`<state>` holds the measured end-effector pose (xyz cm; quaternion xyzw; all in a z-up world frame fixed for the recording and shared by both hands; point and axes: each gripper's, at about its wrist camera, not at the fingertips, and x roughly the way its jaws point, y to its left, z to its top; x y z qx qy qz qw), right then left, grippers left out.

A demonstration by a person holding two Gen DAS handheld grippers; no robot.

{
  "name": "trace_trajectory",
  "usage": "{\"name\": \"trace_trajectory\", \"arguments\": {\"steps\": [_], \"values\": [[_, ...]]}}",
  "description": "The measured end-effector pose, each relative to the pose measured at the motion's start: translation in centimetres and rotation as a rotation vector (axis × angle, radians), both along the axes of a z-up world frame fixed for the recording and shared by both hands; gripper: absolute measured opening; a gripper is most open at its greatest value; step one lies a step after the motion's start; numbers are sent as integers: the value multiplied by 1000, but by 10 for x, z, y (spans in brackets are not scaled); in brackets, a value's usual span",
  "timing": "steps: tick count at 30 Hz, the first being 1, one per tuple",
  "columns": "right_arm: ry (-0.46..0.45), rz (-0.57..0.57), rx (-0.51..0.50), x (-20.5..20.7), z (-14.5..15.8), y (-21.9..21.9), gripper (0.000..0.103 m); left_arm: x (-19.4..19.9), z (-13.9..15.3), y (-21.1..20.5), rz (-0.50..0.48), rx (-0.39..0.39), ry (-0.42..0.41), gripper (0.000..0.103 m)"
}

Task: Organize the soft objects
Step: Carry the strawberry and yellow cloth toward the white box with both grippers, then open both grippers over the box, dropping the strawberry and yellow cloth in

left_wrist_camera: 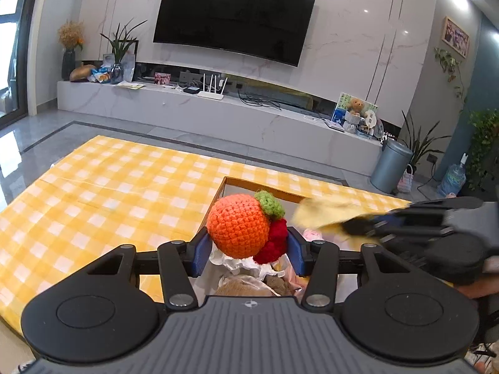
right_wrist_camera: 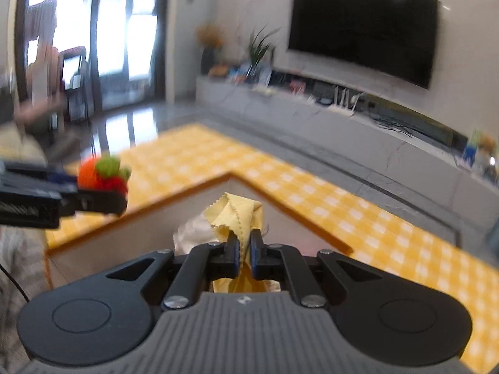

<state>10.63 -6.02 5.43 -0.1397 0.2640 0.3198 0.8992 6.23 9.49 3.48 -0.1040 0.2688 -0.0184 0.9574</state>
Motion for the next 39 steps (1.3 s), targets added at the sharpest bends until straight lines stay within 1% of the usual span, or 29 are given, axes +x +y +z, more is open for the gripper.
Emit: {"name": "trace_trajectory", "arguments": {"steps": [2,4,5,6,8,10,12,16,18,21,26,27,29,30,31,32,34,36,37,39], "values": [[30,13,-130,7,-14,22,5,-1,-3,8,-10,-9,5,58],[36,10,-285,16,-29,42,5,-3,-6,12,-20,-12,13,58],[36,28,-357,17,-38,50,5,-3,-7,15,-20,-18,17,58],[48,43,-410,19,-46,56,5,-3,-9,20,-19,-26,20,58],[77,68,-486,24,-60,64,5,-4,-11,26,-8,-40,31,58],[91,98,-581,26,-76,74,5,-4,-12,29,14,-30,34,58],[120,125,-644,29,-91,80,5,-5,-13,31,21,-19,32,57],[211,115,-668,47,-108,85,5,-6,-13,35,16,-33,34,58],[263,101,-650,58,-109,84,5,-6,-14,36,16,-34,36,58],[312,83,-624,72,-109,82,5,-6,-14,36,10,-28,36,58],[331,84,-622,84,-108,82,5,-6,-14,31,-3,-5,42,58],[325,77,-617,85,-107,85,8,-5,-14,30,-2,4,42,58],[299,50,-604,82,-104,83,19,-5,-13,28,-2,25,39,58],[280,39,-597,78,-104,80,30,-5,-13,28,-3,30,39,58],[254,21,-594,76,-100,77,48,-5,-13,27,-6,33,42,58],[223,1,-579,73,-95,74,56,-5,-13,27,-9,35,44,58],[179,-17,-490,65,-81,62,82,-4,-13,25,-12,47,47,58],[116,-49,-411,56,-67,50,100,-3,-13,23,-5,63,42,58],[82,-55,-380,50,-60,44,100,-3,-13,22,-5,70,39,58],[45,-55,-344,42,-47,35,100,0,-14,19,-9,82,35,58]]}}
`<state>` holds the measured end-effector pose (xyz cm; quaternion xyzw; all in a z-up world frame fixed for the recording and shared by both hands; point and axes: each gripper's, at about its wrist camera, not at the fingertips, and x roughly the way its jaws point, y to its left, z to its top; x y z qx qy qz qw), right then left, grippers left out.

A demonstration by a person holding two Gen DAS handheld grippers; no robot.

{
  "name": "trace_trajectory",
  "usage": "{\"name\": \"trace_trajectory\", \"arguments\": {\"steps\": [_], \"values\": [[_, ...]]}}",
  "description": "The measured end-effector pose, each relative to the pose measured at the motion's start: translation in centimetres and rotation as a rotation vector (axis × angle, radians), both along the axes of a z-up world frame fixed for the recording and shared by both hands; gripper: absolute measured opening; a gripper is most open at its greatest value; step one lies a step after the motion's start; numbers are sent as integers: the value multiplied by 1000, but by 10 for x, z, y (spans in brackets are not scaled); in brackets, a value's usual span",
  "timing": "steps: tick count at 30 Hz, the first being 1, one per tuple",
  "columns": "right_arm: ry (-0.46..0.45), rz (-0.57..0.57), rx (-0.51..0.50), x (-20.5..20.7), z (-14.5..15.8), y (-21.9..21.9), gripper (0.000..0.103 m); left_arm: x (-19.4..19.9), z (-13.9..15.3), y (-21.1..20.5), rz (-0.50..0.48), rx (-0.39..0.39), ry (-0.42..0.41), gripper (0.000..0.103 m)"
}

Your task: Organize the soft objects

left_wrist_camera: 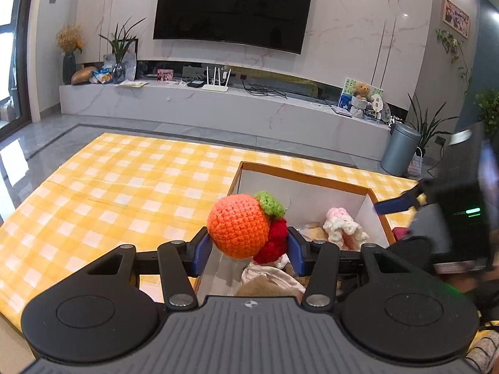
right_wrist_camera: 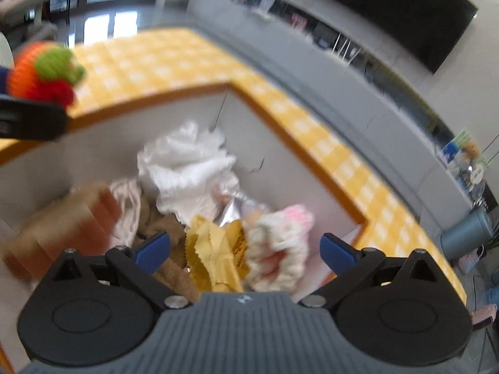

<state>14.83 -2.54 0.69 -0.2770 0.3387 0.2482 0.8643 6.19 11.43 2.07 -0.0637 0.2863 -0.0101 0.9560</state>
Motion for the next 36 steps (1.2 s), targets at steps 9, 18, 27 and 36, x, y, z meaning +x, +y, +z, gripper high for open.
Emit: {"name": "trace_trajectory", "arguments": {"steps": [9,18,27,36], "values": [[-57,-125,236,-12,31,-39,100,25,-16,-27,-26,64,36,58],[-106,-173,350,-24,42,-68,100,54,-39,-41,15,93,127,58],[-168,-230,332,-31,38,-80,100,38,-29,-53,-11,110,-19,99],[-195,-328,422,-52,34,-100,100,20,-6,-67,-8,74,-118,99]]}}
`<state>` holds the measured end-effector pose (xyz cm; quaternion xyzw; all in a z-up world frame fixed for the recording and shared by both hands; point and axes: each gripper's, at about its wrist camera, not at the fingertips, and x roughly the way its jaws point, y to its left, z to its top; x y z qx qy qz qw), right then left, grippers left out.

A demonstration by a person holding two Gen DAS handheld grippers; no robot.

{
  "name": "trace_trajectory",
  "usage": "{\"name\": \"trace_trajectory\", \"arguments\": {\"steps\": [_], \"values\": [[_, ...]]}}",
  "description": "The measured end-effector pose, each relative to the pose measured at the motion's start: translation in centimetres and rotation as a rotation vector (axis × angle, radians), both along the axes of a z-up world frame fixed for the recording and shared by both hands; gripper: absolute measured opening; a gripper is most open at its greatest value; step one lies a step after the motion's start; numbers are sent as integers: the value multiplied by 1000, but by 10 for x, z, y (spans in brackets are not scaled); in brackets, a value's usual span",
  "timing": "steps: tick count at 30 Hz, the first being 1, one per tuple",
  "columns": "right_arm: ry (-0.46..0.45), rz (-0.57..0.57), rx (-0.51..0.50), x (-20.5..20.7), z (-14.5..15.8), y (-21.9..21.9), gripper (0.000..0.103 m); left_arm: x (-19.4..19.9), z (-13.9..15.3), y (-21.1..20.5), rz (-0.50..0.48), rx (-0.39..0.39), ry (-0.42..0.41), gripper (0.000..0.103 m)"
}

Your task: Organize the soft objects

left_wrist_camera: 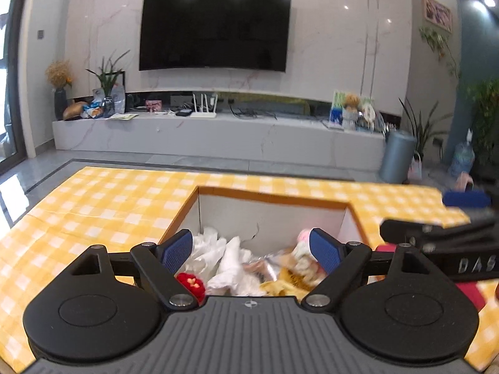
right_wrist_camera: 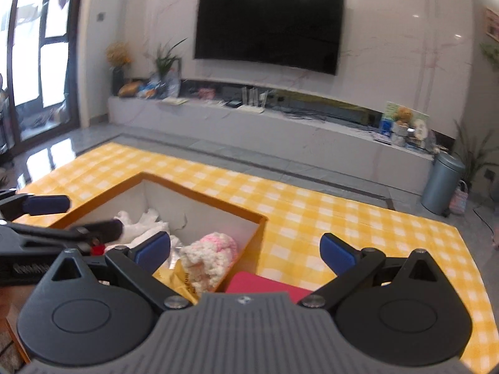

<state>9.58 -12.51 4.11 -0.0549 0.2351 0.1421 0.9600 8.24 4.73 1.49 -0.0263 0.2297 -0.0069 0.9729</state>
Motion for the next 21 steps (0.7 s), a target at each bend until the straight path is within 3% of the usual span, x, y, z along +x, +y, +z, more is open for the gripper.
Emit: {"name": "trace_trajectory", "arguments": {"steps": [5,14,21], "values": [[-34,-86,25,-22,-10,-21,100,-14,3,-24,-43,91,-48,99],[-20,-127,67,-39,-39,-50,100,-19,-14,-67,-12,205,-54,99],[-17,-135,71,-44,-49,-59,100,-17,-24,-68,-57,172,3,99]]}}
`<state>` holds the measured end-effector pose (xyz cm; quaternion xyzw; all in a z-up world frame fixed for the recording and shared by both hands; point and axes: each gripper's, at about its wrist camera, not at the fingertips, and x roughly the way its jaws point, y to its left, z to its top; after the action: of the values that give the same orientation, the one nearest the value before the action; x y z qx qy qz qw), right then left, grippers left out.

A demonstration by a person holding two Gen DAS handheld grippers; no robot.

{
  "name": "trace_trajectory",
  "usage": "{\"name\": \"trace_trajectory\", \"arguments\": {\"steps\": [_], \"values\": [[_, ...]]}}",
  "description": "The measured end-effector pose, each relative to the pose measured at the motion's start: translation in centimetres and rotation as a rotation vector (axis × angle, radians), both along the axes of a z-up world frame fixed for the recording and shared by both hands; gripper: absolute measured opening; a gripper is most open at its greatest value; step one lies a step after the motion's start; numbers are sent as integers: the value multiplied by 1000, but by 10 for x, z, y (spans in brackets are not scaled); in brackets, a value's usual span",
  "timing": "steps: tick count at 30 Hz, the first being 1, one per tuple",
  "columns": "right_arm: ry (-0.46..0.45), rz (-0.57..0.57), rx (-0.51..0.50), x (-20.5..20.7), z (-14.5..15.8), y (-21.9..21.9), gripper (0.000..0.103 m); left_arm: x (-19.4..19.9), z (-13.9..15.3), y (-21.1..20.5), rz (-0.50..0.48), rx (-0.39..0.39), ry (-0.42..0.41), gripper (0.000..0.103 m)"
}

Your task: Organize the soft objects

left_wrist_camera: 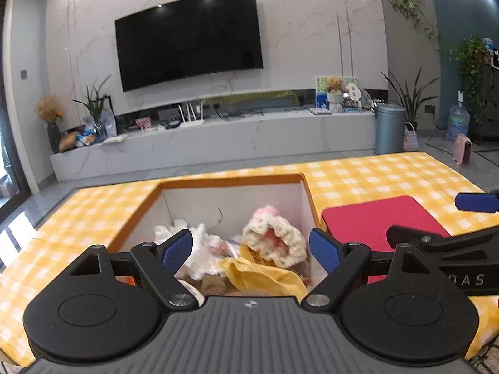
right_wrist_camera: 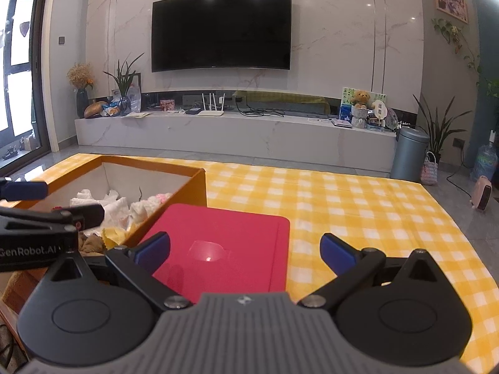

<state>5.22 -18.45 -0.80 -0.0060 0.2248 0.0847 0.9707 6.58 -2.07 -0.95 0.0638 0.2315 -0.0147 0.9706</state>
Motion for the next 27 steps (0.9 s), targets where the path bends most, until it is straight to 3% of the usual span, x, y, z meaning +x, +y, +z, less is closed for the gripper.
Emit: {"name": "trace_trajectory", "arguments": {"steps": [7,16,27], "values": [[1,-7,-8,0,-1,-2,100,-3,-4,-2,-13,-15,11,99],[30,-20,0,1,-7,-1,100,-9,0,1,-26,-71,-38,99],[20,7,-25,-1,-7,4,100,-11,-2,-6,-53,-48,-52,99]]}}
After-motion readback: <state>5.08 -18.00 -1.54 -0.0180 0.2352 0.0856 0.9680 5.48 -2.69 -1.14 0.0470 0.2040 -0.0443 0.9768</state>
